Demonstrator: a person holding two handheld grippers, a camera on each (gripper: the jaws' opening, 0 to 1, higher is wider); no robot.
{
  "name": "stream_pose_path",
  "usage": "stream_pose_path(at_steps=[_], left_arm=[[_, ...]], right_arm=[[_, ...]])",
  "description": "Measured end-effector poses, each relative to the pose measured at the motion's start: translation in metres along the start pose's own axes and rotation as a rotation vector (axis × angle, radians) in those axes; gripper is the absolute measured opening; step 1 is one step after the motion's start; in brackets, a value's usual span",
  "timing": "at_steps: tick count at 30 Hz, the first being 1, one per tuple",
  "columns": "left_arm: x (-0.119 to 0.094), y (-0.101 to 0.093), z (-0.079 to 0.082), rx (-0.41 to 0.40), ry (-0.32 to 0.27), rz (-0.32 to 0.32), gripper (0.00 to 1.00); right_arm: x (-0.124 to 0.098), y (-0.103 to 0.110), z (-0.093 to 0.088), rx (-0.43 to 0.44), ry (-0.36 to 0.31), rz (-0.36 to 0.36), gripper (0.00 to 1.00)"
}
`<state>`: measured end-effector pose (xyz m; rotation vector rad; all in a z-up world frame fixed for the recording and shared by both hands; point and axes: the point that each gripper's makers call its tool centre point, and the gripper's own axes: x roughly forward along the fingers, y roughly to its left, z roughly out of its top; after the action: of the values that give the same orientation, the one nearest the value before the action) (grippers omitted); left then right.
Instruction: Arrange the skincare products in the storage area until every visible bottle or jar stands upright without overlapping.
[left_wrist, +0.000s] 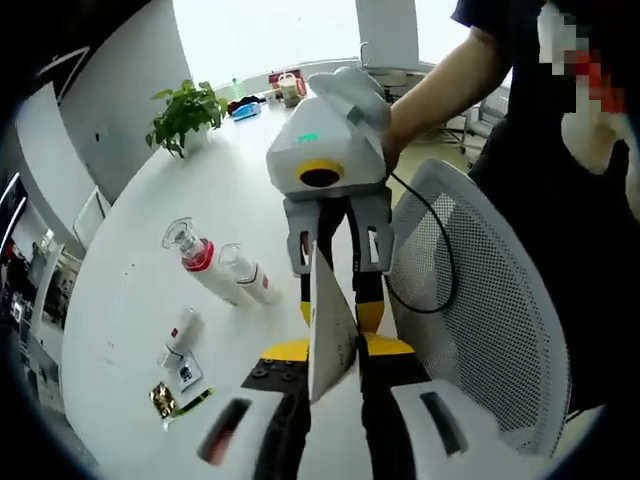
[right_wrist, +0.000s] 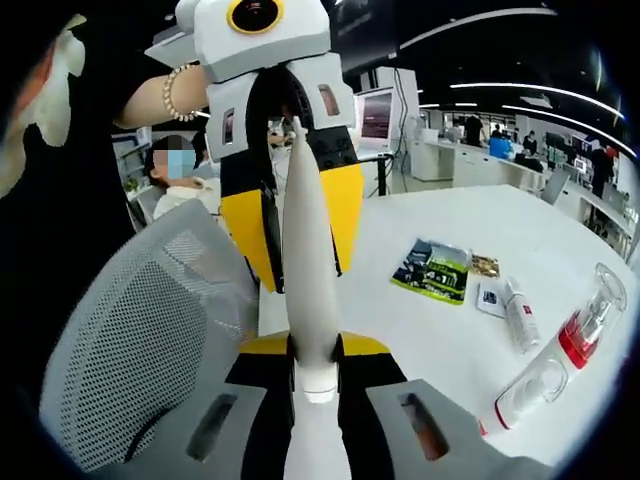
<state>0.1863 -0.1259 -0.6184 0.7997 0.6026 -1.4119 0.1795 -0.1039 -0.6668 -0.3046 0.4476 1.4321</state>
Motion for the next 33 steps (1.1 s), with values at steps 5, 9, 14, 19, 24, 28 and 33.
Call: stream_pose_path(at_steps=[5, 9, 14, 19, 24, 28, 33], left_arm=[[0.004, 0.001, -0.003, -0.011, -0.003, -0.009, 0.20], [0.005, 0.004, -0.002, -0.060, -0.047, -0.010, 0.18], [0.007, 0.009, -0.004, -0.104, -0.082, -0.002, 0.18], [0.014, 0.012, -0.009, -0.103, -0.080, 0.000, 0.18], [0.018, 0.014, -0.009, -0.091, -0.073, 0.000, 0.18], [0.023, 0.018, -0.009, -0.089, -0.078, 0.005, 0.18], [0.028, 0.021, -0.007, -0.077, -0.077, 0.010, 0.17]], right_arm=[[0.002, -0.003, -0.003, -0.009, 0.013, -0.002, 0.14], [0.001, -0.005, -0.004, -0.004, 0.009, -0.009, 0.15], [0.000, -0.011, -0.007, 0.013, 0.001, -0.024, 0.17], [0.002, -0.014, -0.012, 0.006, 0.014, -0.034, 0.17], [0.002, -0.018, -0.016, 0.006, 0.019, -0.047, 0.18], [0.000, -0.024, -0.021, 0.007, 0.021, -0.065, 0.18], [-0.001, -0.029, -0.024, 0.023, 0.015, -0.091, 0.19]])
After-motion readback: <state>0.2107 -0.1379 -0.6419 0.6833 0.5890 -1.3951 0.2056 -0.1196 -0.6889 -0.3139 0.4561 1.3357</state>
